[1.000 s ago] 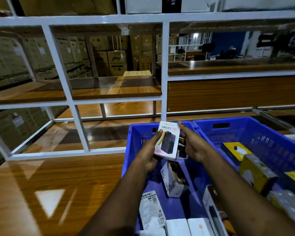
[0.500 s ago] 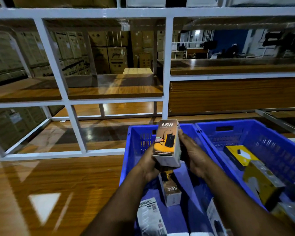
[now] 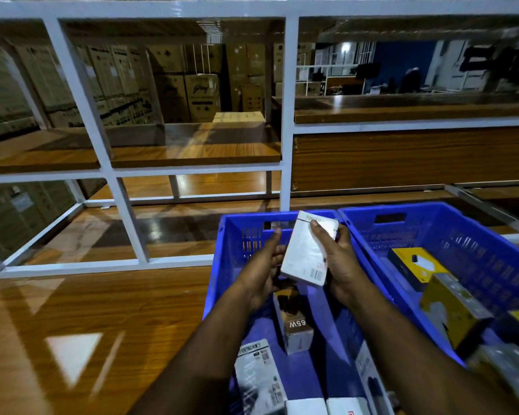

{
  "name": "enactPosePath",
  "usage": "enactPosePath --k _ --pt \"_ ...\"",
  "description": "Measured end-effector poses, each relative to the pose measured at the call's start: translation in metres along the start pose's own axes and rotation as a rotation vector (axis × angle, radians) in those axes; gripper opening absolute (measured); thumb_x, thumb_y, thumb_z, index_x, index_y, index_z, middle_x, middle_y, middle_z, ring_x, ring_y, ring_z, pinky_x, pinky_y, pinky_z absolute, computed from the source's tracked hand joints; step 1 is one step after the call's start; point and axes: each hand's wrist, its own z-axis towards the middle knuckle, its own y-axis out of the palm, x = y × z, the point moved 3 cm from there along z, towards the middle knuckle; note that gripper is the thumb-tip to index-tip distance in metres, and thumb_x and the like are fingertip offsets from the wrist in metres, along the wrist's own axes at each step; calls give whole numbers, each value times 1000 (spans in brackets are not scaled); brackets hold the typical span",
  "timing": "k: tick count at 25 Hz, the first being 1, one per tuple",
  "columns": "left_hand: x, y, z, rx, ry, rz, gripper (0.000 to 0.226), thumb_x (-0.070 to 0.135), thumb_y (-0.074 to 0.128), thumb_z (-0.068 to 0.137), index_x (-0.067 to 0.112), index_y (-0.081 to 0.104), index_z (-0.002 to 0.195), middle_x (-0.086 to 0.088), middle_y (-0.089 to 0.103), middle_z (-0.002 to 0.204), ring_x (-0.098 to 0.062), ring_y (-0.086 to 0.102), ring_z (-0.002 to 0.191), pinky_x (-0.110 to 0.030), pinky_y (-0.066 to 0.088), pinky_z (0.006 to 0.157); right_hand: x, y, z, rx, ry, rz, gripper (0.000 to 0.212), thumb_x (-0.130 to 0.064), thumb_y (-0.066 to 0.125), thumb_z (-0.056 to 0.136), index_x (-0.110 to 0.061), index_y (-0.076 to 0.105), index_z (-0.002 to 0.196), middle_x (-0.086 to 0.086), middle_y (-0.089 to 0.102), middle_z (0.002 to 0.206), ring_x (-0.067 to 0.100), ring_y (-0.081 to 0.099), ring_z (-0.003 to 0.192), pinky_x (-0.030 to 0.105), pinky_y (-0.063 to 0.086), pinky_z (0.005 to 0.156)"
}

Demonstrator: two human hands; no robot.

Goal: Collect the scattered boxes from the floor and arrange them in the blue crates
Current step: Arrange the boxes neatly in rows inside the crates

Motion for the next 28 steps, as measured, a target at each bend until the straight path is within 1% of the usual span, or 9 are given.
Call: enactPosePath --k 4,9,11,13,14,16,18,22,28 --pt "0 5 -5 -78 24 48 56 46 67 88 6 64 126 -15 73 116 -31 67 114 -47 52 99 0 3 -2 -4 -27 -20 44 -30 71 87 -19 45 120 18 69 115 38 70 99 61 55 84" --pt "3 5 -5 -67 -27 -203 51 53 47 97 15 66 124 -13 72 116 -27 70 100 -44 59 84 -4 0 2 -134 42 29 61 -73 46 83 -29 64 121 23 64 124 42 63 113 63 46 99" --pt "2 4 -5 -119 -97 -313 49 48 41 102 13 73 115 -15 72 110 -23 72 84 -35 62 65 -3 1 0 -202 72 -24 66 -71 49 84 -25 62 129 18 72 107 34 66 90 42 55 80" --pt "0 3 -6 -164 -109 -342 46 34 39 102 8 78 103 -16 71 107 -22 73 77 -29 61 57 2 4 -1 -300 129 3 74 -64 54 84 -10 56 135 -3 66 72 13 47 61 24 42 54" --pt "0 4 -9 -181 -116 -348 42 30 41 100 7 77 103 -17 71 106 -24 73 77 -29 61 56 5 4 -1 -324 133 31 71 -60 55 84 -8 57 133 -5 65 69 11 46 59 22 40 51" --pt "0 8 -13 -196 -106 -345 32 25 48 94 7 72 106 -19 71 105 -29 74 81 -34 63 59 3 5 -2 -346 101 80 69 -55 64 79 -10 59 132 4 75 98 21 67 82 29 52 64" --pt "-1 8 -10 -153 -75 -230 30 27 53 92 10 70 109 -18 70 110 -29 72 87 -39 63 70 1 7 -3 -320 88 121 73 -49 76 71 -10 61 131 14 70 120 29 67 106 41 58 82" --pt "9 0 -4 80 60 -81 53 58 45 96 16 63 122 -4 71 115 -17 68 102 -34 56 72 3 -3 8 -105 27 65 64 -33 78 72 -7 60 127 17 70 119 31 69 100 46 57 83" --pt "4 8 -9 33 268 152 40 7 76 83 11 65 121 -5 74 115 -18 71 106 -22 57 76 7 -5 12 -142 -26 -8 68 -22 83 69 -11 53 129 16 71 115 33 70 104 57 55 89"
